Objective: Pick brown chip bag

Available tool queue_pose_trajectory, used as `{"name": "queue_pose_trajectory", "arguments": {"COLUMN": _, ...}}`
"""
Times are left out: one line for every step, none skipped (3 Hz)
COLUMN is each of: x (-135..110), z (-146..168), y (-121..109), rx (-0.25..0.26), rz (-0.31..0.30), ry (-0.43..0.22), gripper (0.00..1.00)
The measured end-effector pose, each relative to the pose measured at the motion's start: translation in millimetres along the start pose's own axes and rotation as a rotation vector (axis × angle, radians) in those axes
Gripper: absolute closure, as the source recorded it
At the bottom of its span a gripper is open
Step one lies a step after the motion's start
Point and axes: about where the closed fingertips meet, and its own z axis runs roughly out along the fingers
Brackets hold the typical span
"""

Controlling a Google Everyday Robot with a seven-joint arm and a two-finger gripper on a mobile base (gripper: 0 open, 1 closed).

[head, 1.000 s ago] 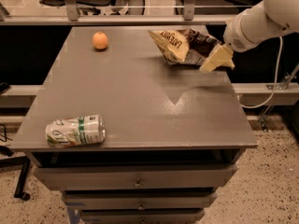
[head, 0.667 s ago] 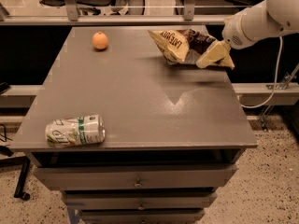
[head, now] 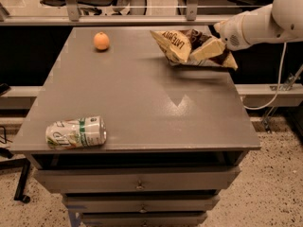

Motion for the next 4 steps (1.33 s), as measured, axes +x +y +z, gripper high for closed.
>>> {"name": "queue_pose_trajectory", "arguments": {"x": -8, "z": -3, "y": 4, "rx": -0.020, "rz": 0.024, "ry": -0.053, "gripper": 0.41}}
{"name": "queue_pose_trajectory", "arguments": {"x": -20, "z": -16, "y": 11, "rx": -0.035, "rz": 0.028, "ry": -0.102, "gripper": 0.64}}
{"name": "queue_pose_trajectory", "arguments": {"x": -34, "z": -26, "y": 28, "rx": -0.070, "rz": 0.030, "ry": -0.150, "gripper": 0.88}}
{"name": "queue_pose_trajectory", "arguments": {"x": -42, "z": -29, "y": 40, "rx": -0.101, "rz": 0.035, "ry": -0.178, "gripper": 1.00}}
